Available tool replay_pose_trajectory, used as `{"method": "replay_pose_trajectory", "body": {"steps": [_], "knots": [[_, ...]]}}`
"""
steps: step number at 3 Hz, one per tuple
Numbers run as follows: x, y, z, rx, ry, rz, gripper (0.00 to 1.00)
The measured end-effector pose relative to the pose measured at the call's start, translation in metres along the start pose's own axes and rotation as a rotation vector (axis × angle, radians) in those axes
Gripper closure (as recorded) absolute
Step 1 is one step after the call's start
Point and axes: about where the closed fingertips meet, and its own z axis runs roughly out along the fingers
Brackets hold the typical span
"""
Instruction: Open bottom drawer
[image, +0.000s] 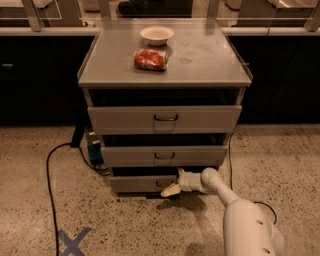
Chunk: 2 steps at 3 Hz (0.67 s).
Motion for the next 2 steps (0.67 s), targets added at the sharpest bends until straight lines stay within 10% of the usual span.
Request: {"method": "replay_pose_trajectory", "body": {"steps": [2], "knots": [[0.0199, 0.008, 0.0032, -0.03, 0.075, 0.037, 0.0]]}}
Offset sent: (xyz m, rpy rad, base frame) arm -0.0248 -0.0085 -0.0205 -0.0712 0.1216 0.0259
